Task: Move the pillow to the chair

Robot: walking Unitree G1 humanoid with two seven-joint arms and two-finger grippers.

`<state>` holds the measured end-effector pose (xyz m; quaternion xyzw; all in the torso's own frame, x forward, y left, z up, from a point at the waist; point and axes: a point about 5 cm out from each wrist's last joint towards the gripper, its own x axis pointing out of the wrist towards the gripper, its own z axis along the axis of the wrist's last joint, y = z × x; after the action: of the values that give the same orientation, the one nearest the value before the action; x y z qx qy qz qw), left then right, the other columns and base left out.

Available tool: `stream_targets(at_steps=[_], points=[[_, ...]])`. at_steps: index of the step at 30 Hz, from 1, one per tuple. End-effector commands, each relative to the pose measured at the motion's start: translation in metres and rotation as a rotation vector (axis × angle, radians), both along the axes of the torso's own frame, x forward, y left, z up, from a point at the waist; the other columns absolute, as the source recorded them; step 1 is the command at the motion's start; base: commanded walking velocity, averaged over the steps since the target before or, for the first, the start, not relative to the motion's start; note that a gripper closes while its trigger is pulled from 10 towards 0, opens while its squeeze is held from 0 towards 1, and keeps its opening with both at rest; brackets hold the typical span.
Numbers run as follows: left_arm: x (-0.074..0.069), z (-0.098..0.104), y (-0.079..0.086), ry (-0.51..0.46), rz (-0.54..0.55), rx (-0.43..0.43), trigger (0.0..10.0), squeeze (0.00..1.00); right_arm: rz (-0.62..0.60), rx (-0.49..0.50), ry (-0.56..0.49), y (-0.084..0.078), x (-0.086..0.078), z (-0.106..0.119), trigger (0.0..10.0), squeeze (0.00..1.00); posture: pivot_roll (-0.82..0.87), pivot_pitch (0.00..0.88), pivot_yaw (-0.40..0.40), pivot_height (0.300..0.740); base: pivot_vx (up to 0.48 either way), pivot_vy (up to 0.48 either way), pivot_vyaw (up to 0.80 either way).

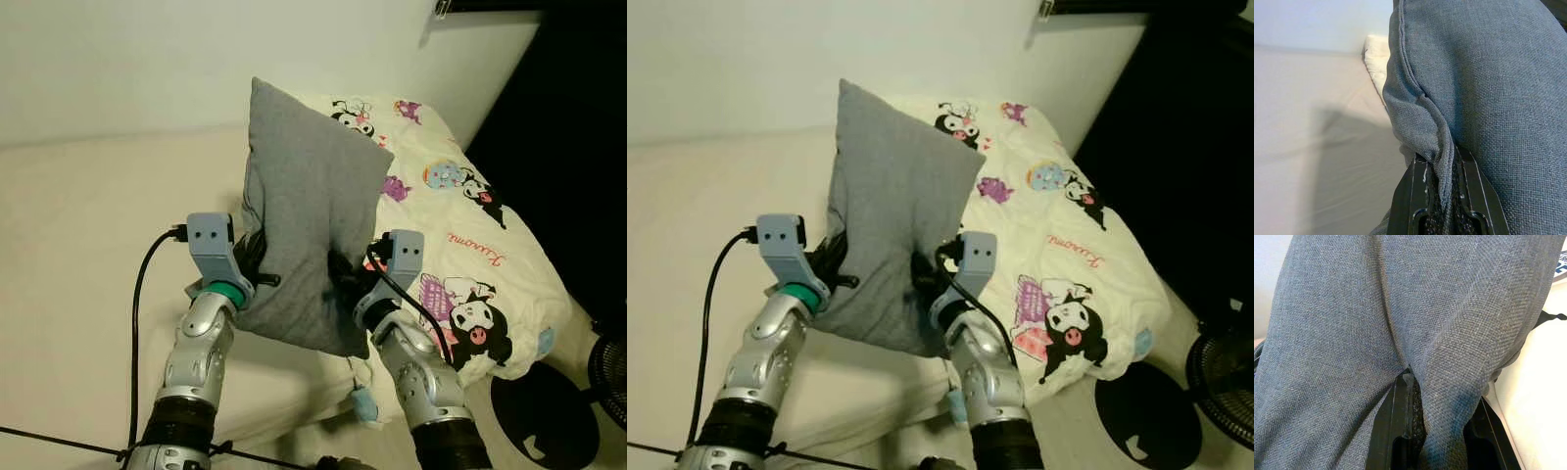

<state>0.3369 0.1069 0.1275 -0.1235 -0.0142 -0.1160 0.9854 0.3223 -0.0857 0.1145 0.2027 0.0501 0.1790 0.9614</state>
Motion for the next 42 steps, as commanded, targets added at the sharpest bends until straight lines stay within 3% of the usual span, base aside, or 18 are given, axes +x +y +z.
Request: stream_targets(at_steps=[1,19,22,24,26,29,42], points=[[-0.003,0.003,-0.023,-0.017,-0.098,0.012,10.0,0.00,0.049,0.023,-0.033,0.014,-0.001,0.006,10.0,0.00,-0.05,0.000,-0.016,0.740,0.000,0.000,0.00],[-0.002,0.003,-0.025,-0.015,-0.111,0.015,10.0,0.00,0.020,0.043,0.053,0.012,0.003,0.001,10.0,0.00,-0.05,0.000,-0.011,0.740,0.000,0.000,0.00],[-0.002,0.003,-0.025,-0.016,-0.111,0.013,10.0,0.00,0.025,0.091,0.061,0.012,0.002,0.000,10.0,0.00,-0.05,0.000,-0.013,0.740,0.000,0.000,0.00],[-0.003,0.003,-0.025,-0.016,-0.110,0.013,10.0,0.00,-0.021,-0.086,0.012,0.010,0.004,-0.001,10.0,0.00,-0.05,0.000,-0.014,0.740,0.000,0.000,0.00],[-0.003,0.003,-0.026,-0.017,-0.110,0.016,10.0,0.00,-0.040,-0.133,0.006,0.007,0.004,-0.003,10.0,0.00,-0.05,0.000,-0.018,0.740,0.000,0.000,0.00],[-0.003,0.004,-0.025,-0.021,-0.108,0.016,10.0,0.00,-0.033,-0.092,0.013,0.007,0.004,-0.001,10.0,0.00,-0.05,0.000,-0.018,0.740,0.000,0.000,0.00],[-0.004,0.004,-0.027,-0.023,-0.109,0.012,10.0,0.00,-0.105,-0.111,-0.030,0.002,0.004,0.002,10.0,0.00,-0.05,0.000,-0.020,0.740,0.000,0.000,0.00]])
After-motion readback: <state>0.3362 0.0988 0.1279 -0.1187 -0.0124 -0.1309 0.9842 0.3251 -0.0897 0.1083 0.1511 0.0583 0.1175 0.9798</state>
